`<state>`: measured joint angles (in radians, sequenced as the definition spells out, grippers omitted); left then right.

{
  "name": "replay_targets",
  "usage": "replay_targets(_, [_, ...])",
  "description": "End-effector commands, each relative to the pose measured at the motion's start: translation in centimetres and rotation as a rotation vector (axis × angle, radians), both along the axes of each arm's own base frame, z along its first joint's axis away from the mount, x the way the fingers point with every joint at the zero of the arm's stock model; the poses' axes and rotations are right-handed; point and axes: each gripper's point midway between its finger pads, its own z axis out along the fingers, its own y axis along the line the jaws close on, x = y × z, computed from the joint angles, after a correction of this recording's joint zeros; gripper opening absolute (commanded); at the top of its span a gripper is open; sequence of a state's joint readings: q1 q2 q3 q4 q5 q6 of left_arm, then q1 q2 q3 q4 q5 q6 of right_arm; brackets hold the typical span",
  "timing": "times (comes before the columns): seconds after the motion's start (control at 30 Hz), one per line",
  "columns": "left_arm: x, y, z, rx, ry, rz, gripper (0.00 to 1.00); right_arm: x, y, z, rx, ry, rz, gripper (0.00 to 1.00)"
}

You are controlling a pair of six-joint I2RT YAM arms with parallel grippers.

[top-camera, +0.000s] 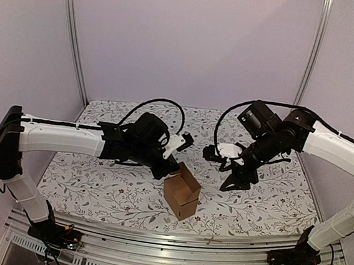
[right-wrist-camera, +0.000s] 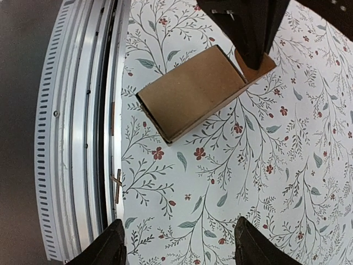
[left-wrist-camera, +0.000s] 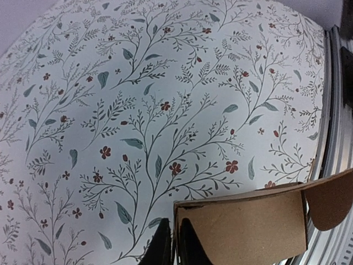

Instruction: Fold the paper box

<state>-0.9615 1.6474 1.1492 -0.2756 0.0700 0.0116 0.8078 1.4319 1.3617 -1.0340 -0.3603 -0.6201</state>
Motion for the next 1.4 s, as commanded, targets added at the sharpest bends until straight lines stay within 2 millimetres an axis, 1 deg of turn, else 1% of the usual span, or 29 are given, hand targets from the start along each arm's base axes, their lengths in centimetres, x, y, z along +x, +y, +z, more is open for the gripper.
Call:
replay_targets(0.0, [0.1,-0.1,0.1,-0.021,0.042,0.025,0.05,-0.2,0.3,-2.5,-0.137,-0.115,0.064,0.62])
replay_targets(0.23, [0.0,0.2,0.7,-0.059,0.029,0.071,0.01,-1.3,2.8,-4.3,-0.202,-0.194,0.134,0.49])
replay_targets(0.3, [0.0,0.1,0.8,-0.068,0.017,0.072,0.01,-1.0,3.3,-4.4,-0.207,-0.216,0.129,0.47])
replay_targets(0.4, [0.5,0.1,0.7,-0.064,-0.015,0.084,0.00,-0.5,3.9,-4.8,-0.221,-0.230,0.111,0.40])
replay_targets(0.53, [1.2,-0.3,0.4,-0.072,-0.029,0.098,0.00,-0.1,4.0,-5.2,-0.235,-0.237,0.102,0.35])
replay_targets(0.67, [1.4,-0.9,0.3,-0.097,-0.006,0.124,0.00,0.3,3.6,-5.2,-0.254,-0.263,0.085,0.33])
replay_targets(0.87, [1.4,-1.0,-0.2,-0.100,-0.018,0.146,0.00,0.5,3.8,-4.8,-0.251,-0.281,0.064,0.31])
replay_targets(1.2, [1.0,-1.3,-1.8,-0.089,0.002,0.153,0.00,1.0,3.7,-5.9,-0.287,-0.281,0.044,0.32])
replay_targets(1.37, [0.9,-1.5,-2.0,-0.095,0.010,0.156,0.00,1.1,3.5,-6.2,-0.297,-0.282,0.034,0.33])
